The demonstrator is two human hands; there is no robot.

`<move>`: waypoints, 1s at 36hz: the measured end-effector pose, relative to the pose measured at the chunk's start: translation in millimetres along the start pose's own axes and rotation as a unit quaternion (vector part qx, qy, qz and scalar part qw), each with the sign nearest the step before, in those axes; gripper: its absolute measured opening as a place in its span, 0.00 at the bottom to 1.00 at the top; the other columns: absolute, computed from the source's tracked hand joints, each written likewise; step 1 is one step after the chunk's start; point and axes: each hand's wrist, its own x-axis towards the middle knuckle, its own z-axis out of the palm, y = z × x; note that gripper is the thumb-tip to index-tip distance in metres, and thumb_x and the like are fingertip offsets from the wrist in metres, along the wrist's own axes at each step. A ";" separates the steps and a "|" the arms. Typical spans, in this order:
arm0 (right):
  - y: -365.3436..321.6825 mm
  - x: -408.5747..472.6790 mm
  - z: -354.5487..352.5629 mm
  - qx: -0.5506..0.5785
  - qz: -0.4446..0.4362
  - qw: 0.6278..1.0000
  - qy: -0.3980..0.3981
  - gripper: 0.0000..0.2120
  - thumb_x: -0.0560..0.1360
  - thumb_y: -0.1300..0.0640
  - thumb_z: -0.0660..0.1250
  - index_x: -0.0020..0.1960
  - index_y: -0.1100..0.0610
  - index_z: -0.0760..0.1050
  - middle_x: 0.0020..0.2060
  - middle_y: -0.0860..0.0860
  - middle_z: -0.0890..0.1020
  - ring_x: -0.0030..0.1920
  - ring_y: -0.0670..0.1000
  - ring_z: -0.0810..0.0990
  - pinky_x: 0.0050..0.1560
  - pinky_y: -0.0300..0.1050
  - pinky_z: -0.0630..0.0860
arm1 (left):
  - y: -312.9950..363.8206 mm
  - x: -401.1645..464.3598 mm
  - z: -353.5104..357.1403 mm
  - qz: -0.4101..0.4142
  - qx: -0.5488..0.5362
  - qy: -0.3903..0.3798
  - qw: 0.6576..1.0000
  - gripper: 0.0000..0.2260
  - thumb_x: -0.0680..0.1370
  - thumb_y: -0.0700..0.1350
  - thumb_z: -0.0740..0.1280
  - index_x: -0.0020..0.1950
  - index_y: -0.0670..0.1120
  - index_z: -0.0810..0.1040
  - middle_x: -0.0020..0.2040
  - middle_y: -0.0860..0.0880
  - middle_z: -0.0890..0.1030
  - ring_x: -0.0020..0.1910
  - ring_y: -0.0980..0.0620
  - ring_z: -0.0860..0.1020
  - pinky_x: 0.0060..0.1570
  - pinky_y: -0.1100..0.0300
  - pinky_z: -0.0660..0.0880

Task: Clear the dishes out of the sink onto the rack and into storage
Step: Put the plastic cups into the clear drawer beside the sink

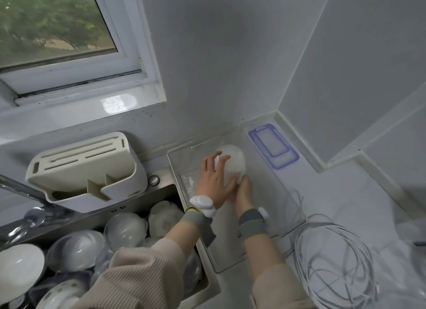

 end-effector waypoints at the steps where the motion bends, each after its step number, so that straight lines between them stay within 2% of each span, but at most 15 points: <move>1: -1.5 0.5 2.4 0.008 -0.011 1.000 -0.015 0.21 0.79 0.48 0.53 0.66 0.55 0.72 0.60 0.60 0.77 0.59 0.63 0.77 0.59 0.62 0.76 | -2.8 0.5 1.2 -0.007 0.012 0.002 1.000 0.25 0.76 0.51 0.69 0.70 0.45 0.70 0.71 0.44 0.65 0.69 0.42 0.64 0.62 0.54 0.70; 4: -0.6 4.5 4.7 0.000 -0.026 0.999 -0.025 0.22 0.78 0.42 0.53 0.64 0.52 0.73 0.60 0.56 0.78 0.58 0.60 0.78 0.58 0.64 0.76 | -8.9 1.1 3.5 -0.042 0.013 0.020 0.999 0.26 0.75 0.49 0.68 0.71 0.44 0.68 0.73 0.43 0.63 0.69 0.40 0.64 0.64 0.48 0.70; 7: -0.2 6.5 3.4 0.001 -0.026 0.999 -0.029 0.23 0.78 0.41 0.53 0.60 0.54 0.76 0.57 0.57 0.81 0.57 0.60 0.79 0.59 0.64 0.75 | -11.8 -1.0 8.1 -0.069 -0.021 0.027 0.997 0.26 0.75 0.50 0.69 0.70 0.45 0.67 0.73 0.42 0.58 0.71 0.38 0.61 0.66 0.46 0.68; 9: 1.1 9.9 2.4 0.002 -0.014 1.000 -0.027 0.23 0.78 0.41 0.54 0.60 0.56 0.77 0.56 0.59 0.81 0.56 0.61 0.79 0.59 0.65 0.75 | -13.6 -1.4 10.6 -0.077 -0.041 0.022 0.996 0.27 0.75 0.51 0.70 0.70 0.47 0.66 0.75 0.41 0.53 0.73 0.38 0.57 0.69 0.50 0.66; 12: 1.8 14.3 -0.5 -0.002 -0.008 1.000 -0.027 0.23 0.78 0.42 0.56 0.62 0.57 0.75 0.56 0.60 0.80 0.57 0.62 0.79 0.59 0.65 0.75 | -15.7 -1.1 12.7 -0.103 -0.070 0.007 0.992 0.31 0.75 0.52 0.71 0.73 0.48 0.61 0.77 0.41 0.46 0.75 0.39 0.56 0.66 0.59 0.60; 14: 1.2 14.9 -0.1 -0.002 -0.008 0.999 -0.032 0.21 0.78 0.42 0.57 0.62 0.56 0.74 0.56 0.59 0.79 0.57 0.62 0.79 0.57 0.64 0.76 | -16.3 -0.8 14.4 -0.123 -0.103 -0.001 0.987 0.37 0.74 0.53 0.72 0.76 0.49 0.56 0.77 0.39 0.46 0.75 0.39 0.57 0.67 0.58 0.60; 18: 0.7 17.4 3.6 0.005 -0.042 0.998 -0.035 0.17 0.77 0.44 0.59 0.56 0.55 0.76 0.57 0.60 0.79 0.59 0.62 0.78 0.52 0.59 0.77 | -22.2 -1.1 16.8 -0.199 -0.164 -0.022 0.966 0.49 0.71 0.56 0.74 0.79 0.50 0.43 0.78 0.41 0.48 0.76 0.43 0.56 0.68 0.60 0.56; 20: 1.3 20.5 4.3 0.004 -0.064 0.997 -0.031 0.19 0.77 0.45 0.60 0.60 0.56 0.75 0.58 0.60 0.79 0.59 0.61 0.78 0.51 0.59 0.78 | -24.7 -0.9 17.2 -0.255 -0.197 -0.053 0.945 0.54 0.70 0.57 0.75 0.78 0.48 0.37 0.78 0.43 0.54 0.75 0.45 0.61 0.68 0.61 0.62; 21: 1.6 22.5 5.2 0.002 -0.075 0.997 -0.025 0.20 0.77 0.46 0.60 0.63 0.57 0.74 0.58 0.59 0.79 0.59 0.60 0.78 0.54 0.60 0.77 | -25.1 -0.2 17.2 -0.281 -0.217 -0.072 0.932 0.54 0.70 0.56 0.75 0.78 0.48 0.36 0.76 0.44 0.61 0.71 0.46 0.67 0.62 0.65 0.67; 22: 2.0 24.2 5.6 -0.001 -0.090 0.996 -0.021 0.21 0.77 0.46 0.60 0.65 0.58 0.72 0.59 0.59 0.79 0.59 0.60 0.78 0.57 0.61 0.77 | -25.1 0.2 17.9 -0.294 -0.231 -0.092 0.923 0.54 0.70 0.54 0.75 0.77 0.48 0.36 0.73 0.44 0.67 0.65 0.47 0.72 0.52 0.71 0.71; 23: 2.4 26.6 6.1 -0.003 -0.110 0.994 -0.019 0.22 0.78 0.47 0.60 0.66 0.60 0.71 0.60 0.60 0.78 0.60 0.60 0.78 0.60 0.60 0.76 | -25.6 0.7 19.4 -0.294 -0.237 -0.112 0.919 0.53 0.70 0.52 0.75 0.77 0.48 0.36 0.69 0.44 0.71 0.60 0.48 0.74 0.43 0.77 0.70; 24: 2.4 26.9 6.1 -0.004 -0.131 0.991 -0.018 0.22 0.79 0.49 0.60 0.67 0.62 0.71 0.61 0.61 0.78 0.61 0.61 0.77 0.62 0.60 0.75 | -26.2 1.2 21.3 -0.287 -0.237 -0.131 0.919 0.52 0.71 0.49 0.75 0.77 0.47 0.35 0.68 0.44 0.73 0.58 0.50 0.74 0.40 0.77 0.68; 28: 2.1 27.2 5.4 -0.011 -0.164 0.986 0.002 0.25 0.79 0.50 0.61 0.72 0.60 0.65 0.67 0.60 0.73 0.66 0.59 0.73 0.68 0.59 0.69 | -26.9 4.4 22.8 -0.284 -0.233 -0.193 0.910 0.53 0.73 0.47 0.72 0.76 0.51 0.30 0.70 0.45 0.72 0.64 0.48 0.74 0.52 0.66 0.67; 32: 3.9 26.9 6.4 -0.024 -0.155 0.988 -0.001 0.26 0.79 0.48 0.61 0.74 0.57 0.63 0.69 0.58 0.71 0.67 0.58 0.72 0.69 0.60 0.68 | -28.0 7.2 21.2 -0.285 -0.236 -0.196 0.908 0.50 0.74 0.44 0.69 0.76 0.53 0.30 0.70 0.46 0.72 0.57 0.54 0.72 0.52 0.66 0.67; 36: 5.2 25.2 7.0 -0.049 -0.179 0.983 -0.005 0.24 0.80 0.49 0.58 0.74 0.55 0.64 0.68 0.56 0.73 0.66 0.56 0.73 0.68 0.59 0.70 | -28.2 7.9 20.4 -0.297 -0.241 -0.201 0.902 0.49 0.74 0.43 0.68 0.76 0.54 0.29 0.69 0.46 0.72 0.59 0.51 0.74 0.52 0.65 0.68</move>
